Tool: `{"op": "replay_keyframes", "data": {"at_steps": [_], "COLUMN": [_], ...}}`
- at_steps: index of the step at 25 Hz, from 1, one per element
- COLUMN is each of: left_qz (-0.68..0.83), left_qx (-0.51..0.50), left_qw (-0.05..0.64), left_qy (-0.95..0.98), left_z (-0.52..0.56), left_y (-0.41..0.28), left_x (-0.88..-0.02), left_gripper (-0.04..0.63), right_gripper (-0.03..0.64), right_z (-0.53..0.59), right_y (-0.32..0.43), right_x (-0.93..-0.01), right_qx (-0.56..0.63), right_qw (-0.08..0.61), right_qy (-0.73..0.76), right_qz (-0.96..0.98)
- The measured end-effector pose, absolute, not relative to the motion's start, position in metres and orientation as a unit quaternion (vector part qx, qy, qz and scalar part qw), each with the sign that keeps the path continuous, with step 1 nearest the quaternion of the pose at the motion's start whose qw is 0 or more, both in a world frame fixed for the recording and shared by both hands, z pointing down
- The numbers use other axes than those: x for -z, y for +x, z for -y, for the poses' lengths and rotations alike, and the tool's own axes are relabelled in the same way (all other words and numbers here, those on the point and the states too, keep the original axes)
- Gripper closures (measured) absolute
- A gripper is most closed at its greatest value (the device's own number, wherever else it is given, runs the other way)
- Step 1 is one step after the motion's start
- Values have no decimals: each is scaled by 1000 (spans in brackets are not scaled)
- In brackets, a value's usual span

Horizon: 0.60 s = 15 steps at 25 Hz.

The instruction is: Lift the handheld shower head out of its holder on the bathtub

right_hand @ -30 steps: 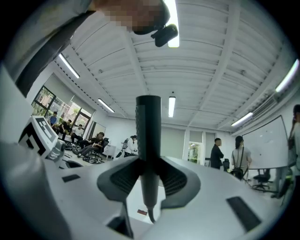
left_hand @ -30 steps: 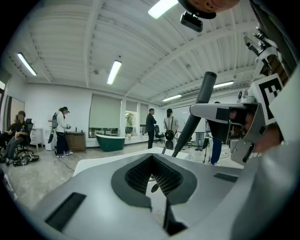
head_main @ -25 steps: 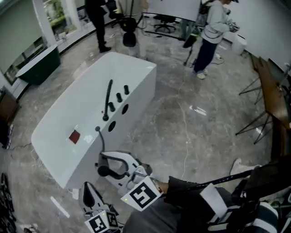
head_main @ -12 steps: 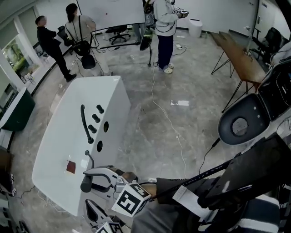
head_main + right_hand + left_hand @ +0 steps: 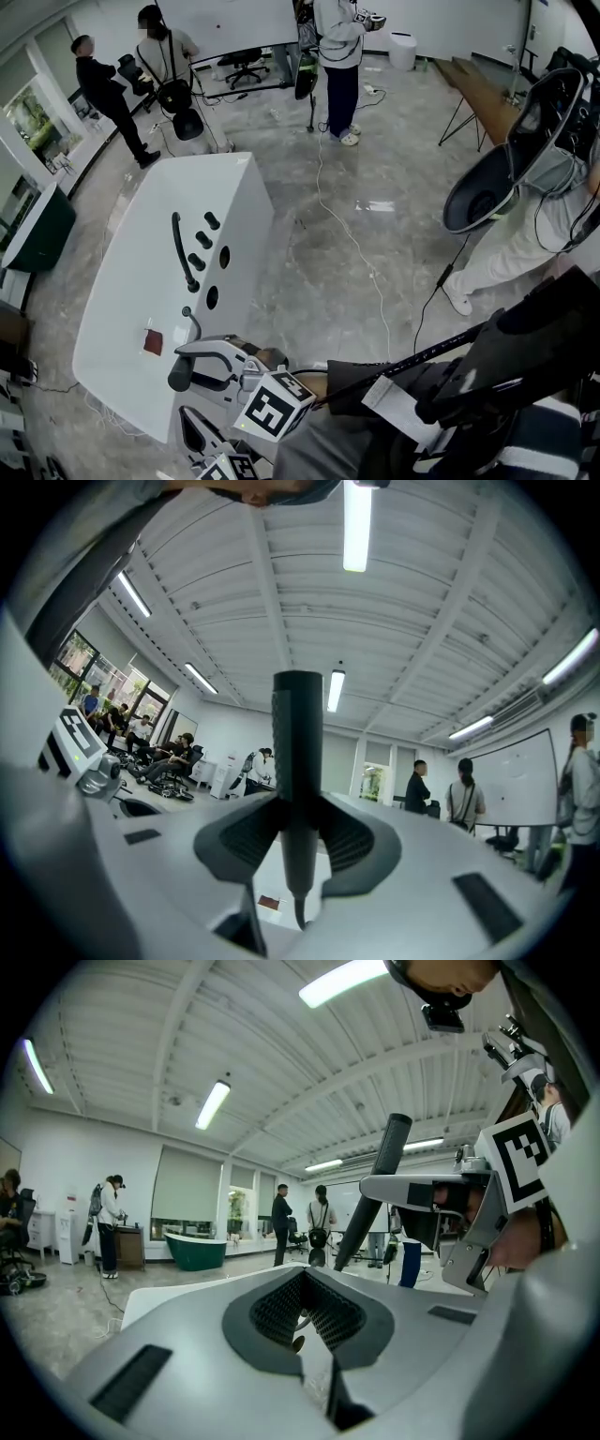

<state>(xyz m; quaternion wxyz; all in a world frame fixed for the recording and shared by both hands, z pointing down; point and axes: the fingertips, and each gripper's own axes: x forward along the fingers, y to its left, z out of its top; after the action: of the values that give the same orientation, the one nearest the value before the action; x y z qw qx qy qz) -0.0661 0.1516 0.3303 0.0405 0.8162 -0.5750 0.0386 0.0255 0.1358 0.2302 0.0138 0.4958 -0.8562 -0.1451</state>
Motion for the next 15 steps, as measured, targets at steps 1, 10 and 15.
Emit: {"op": "replay_keyframes", "data": {"at_steps": [1, 10, 15], "left_qz": [573, 551, 549], "left_qx": [-38, -34, -37], "left_qw": [41, 41, 42], "left_qy": [818, 833, 834], "left_z": [-151, -148, -151], "left_y": [-66, -68, -73], "left_x": [-330, -329, -321], "left_gripper": [592, 592, 592], "right_gripper": [477, 477, 477], "right_z": [-136, -133, -136], "right_y": [25, 21, 19], "right_x": [-230, -235, -228], "right_qx": [145, 142, 141], "right_qw": [14, 19, 16], "right_qy": [495, 491, 487], "right_qz": [857, 859, 862]}}
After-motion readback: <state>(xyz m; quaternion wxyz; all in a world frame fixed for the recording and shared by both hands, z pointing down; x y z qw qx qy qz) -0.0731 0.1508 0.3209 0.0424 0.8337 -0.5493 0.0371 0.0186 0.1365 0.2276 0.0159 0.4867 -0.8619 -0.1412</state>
